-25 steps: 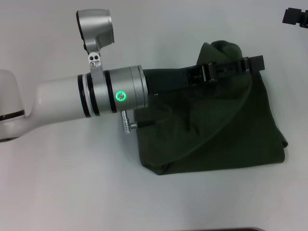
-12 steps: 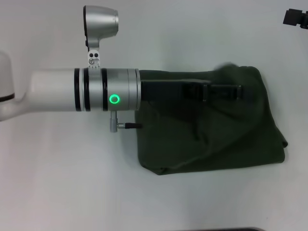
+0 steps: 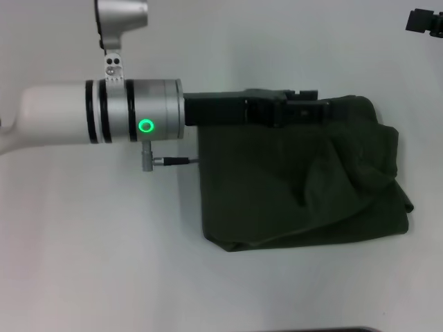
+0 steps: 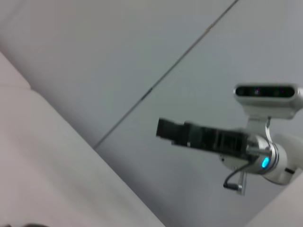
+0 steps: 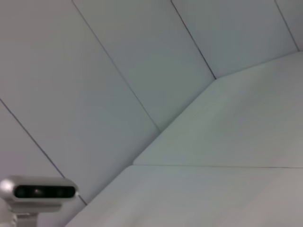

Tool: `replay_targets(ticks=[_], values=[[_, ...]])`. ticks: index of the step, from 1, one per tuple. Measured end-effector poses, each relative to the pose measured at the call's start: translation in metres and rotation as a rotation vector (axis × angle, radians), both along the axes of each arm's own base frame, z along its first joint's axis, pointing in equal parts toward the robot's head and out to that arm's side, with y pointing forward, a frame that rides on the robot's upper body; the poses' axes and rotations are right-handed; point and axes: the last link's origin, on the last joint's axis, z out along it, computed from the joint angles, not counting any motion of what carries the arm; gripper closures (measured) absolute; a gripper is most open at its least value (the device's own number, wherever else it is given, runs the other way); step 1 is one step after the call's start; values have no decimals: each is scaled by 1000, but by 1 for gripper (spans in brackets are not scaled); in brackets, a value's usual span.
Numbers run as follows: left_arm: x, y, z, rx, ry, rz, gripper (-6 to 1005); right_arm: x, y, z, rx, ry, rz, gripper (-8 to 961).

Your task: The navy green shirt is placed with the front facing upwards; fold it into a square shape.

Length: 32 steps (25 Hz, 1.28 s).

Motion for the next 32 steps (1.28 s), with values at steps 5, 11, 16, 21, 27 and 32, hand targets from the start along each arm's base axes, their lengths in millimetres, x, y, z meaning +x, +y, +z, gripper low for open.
replay_targets(ticks=[5, 11, 16, 21, 27, 32], values=[[-11, 4, 17, 75, -28, 0, 91, 4, -2, -9, -15, -76, 38, 599], [-43, 3, 53, 249, -108, 60, 91, 10, -10, -26, -70, -138, 60, 585], [-76, -2, 86, 386, -124, 146, 90, 13, -16, -35, -122, -166, 75, 453], [-94, -10, 103, 440, -121, 177, 90, 18, -17, -43, -142, -183, 34, 346], [-99, -15, 109, 463, -110, 172, 90, 18, -16, -47, -172, -181, 2, 280], [-99, -15, 107, 462, -106, 175, 91, 11, -8, -61, -177, -191, 13, 275]])
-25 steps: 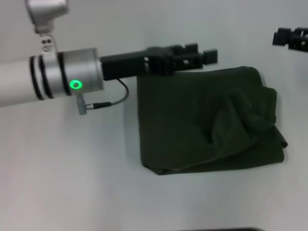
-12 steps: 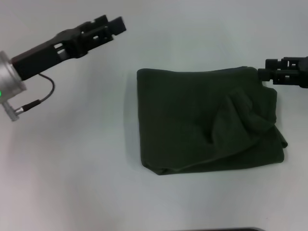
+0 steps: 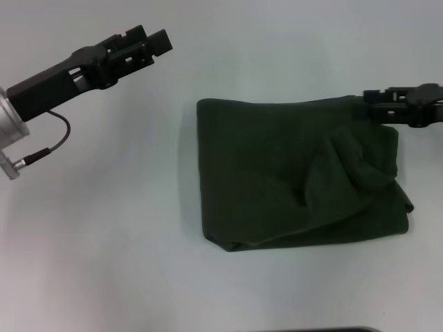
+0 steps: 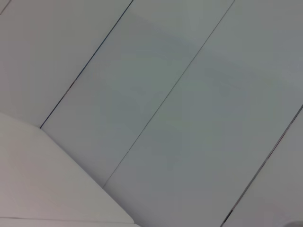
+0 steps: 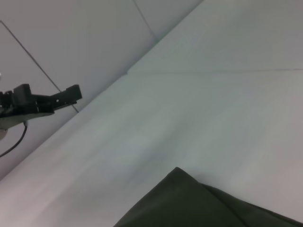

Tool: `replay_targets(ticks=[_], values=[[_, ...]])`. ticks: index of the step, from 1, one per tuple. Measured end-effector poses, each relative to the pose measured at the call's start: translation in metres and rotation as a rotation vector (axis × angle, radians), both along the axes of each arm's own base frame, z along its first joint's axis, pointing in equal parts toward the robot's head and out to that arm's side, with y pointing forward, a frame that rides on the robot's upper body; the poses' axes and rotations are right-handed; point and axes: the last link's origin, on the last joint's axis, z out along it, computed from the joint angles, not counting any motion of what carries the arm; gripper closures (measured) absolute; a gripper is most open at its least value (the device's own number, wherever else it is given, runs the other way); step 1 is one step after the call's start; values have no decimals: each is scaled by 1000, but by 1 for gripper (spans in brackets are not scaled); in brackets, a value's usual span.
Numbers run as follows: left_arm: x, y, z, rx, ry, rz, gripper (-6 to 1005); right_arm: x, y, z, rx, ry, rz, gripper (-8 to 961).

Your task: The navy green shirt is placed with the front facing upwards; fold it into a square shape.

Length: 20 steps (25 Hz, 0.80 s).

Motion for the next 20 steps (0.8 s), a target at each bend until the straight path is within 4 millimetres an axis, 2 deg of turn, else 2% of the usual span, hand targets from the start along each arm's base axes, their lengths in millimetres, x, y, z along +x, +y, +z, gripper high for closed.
replay_targets(ticks=[7, 20], values=[[2, 2, -1, 3, -3, -1, 90, -12, 10, -24, -46, -9, 19, 278], [0, 4, -2, 12, 10, 12, 91, -16, 9, -40, -90, -27, 19, 295]])
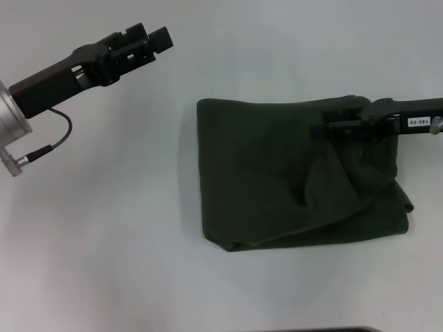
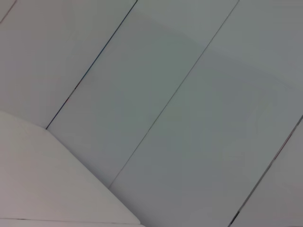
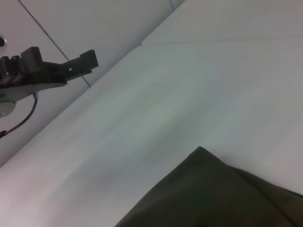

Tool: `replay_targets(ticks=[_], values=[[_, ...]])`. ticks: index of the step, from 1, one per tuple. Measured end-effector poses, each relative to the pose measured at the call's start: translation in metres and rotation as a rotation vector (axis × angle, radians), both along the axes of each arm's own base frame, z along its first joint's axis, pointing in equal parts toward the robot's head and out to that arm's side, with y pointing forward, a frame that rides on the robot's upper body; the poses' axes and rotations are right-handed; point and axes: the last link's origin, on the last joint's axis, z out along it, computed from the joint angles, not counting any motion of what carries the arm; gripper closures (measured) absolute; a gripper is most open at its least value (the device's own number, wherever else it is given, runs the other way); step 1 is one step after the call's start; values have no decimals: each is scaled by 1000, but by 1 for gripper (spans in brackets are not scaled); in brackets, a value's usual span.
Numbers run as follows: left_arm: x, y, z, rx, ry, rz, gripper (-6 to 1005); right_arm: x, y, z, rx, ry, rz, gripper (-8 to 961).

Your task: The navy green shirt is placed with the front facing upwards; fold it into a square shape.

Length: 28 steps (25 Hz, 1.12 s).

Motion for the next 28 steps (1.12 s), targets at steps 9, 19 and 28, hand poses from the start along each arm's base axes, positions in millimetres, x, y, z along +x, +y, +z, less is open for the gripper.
replay_targets(ticks=[9, 19, 28], values=[[-1, 0, 0, -1, 1, 3, 90, 5, -3, 3, -2, -2, -18, 452], [1, -1, -2, -8, -3, 1, 90, 7, -7, 6, -25, -3, -18, 767], [2, 0, -4, -10, -5, -2, 90, 7, -8, 15, -10, 26, -19, 835]])
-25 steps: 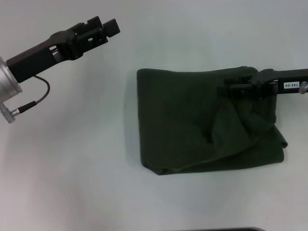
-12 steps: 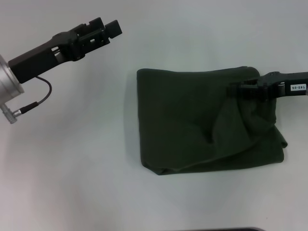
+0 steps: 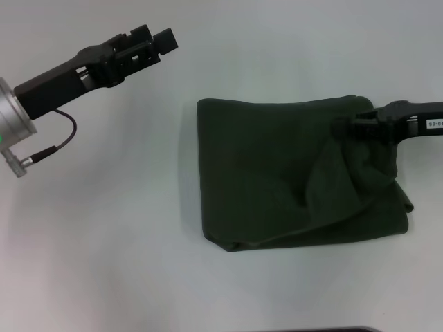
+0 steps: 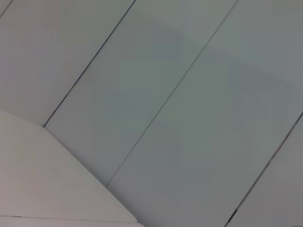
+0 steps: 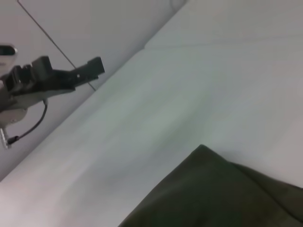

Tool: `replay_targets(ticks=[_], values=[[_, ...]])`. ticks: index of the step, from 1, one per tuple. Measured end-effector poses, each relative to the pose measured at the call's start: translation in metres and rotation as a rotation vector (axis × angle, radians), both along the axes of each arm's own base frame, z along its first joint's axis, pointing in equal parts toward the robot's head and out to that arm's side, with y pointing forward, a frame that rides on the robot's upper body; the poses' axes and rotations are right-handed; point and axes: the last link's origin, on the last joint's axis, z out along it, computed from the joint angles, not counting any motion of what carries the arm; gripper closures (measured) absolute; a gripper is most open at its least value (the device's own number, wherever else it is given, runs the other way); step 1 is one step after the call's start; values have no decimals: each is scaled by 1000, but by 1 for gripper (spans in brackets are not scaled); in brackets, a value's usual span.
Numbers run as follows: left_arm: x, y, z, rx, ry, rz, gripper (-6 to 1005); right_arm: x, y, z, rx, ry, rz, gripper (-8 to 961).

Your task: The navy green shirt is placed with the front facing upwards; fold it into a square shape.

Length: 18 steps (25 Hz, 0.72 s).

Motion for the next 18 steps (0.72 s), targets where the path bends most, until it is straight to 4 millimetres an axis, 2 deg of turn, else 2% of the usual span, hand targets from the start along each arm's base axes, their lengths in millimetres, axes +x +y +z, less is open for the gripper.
replay_targets(ticks=[2, 13, 18], values=[[0, 0, 0, -1, -1, 0, 90, 0, 0, 1, 0, 4, 0, 852], [1, -1, -4, -16, -12, 0, 91, 3, -4, 1, -33, -24, 5, 425], [2, -1, -5, -20, -13, -4, 90, 6, -4, 4, -29, -42, 1, 327]])
